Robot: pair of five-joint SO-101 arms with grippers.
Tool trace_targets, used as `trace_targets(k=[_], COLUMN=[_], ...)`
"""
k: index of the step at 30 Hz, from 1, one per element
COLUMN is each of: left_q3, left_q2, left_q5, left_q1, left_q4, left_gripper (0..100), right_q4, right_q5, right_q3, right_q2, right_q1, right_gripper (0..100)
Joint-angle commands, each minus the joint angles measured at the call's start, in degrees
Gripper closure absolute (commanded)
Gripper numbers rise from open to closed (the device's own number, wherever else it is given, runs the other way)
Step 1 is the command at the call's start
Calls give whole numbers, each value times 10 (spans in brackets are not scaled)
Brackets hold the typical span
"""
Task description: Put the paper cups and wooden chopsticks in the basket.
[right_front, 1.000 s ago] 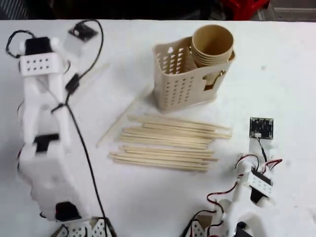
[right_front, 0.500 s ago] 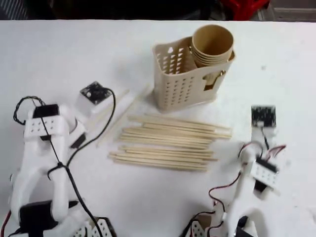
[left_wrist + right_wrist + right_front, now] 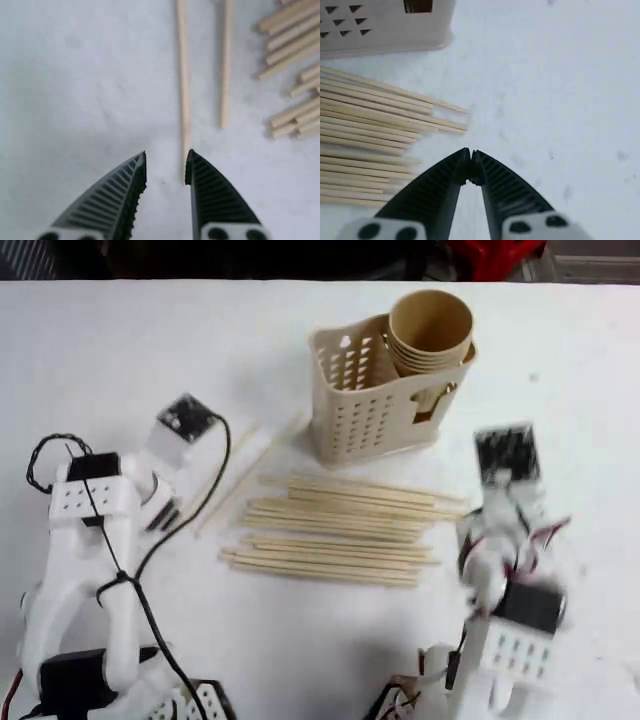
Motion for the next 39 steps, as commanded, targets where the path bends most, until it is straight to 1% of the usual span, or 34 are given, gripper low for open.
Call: trace_targets(k=[1, 2, 4, 5, 8, 11, 14, 17, 23, 27, 31, 34, 39], left_q3=[-55, -62, -81, -93, -134, -185, -258, -348, -507, -578, -620, -656, -705], left_q2=[-18, -18, -18, -18, -5, 67, 185, 306, 487, 560, 613, 636, 666], left_q5=[42, 49, 86, 101, 128, 170, 193, 195, 207, 207, 207, 207, 205], left_q1=[51, 71, 102, 120, 158, 172, 173, 171, 164, 147, 127, 127, 134], left_q4=[-39, -39, -42, -43, -45, -67, -64, -44, 24, 48, 60, 92, 136], left_gripper=[854, 855, 856, 855, 854, 854, 854, 856, 857, 857, 858, 867, 978], right_q4=[21, 35, 59, 65, 65, 59, 58, 56, 29, 15, 15, 13, 13], right_q5=[65, 73, 78, 78, 79, 77, 76, 74, 74, 74, 75, 77, 78], right_q3=[149, 179, 226, 237, 244, 251, 286, 325, 362, 375, 377, 386, 396], right_q2=[-225, -267, -343, -360, -329, -313, -329, -354, -348, -348, -348, -348, -348], right_q1=[1, 12, 36, 53, 87, 90, 88, 91, 91, 92, 92, 91, 92], right_gripper=[981, 981, 981, 981, 981, 981, 981, 978, 978, 978, 978, 978, 978])
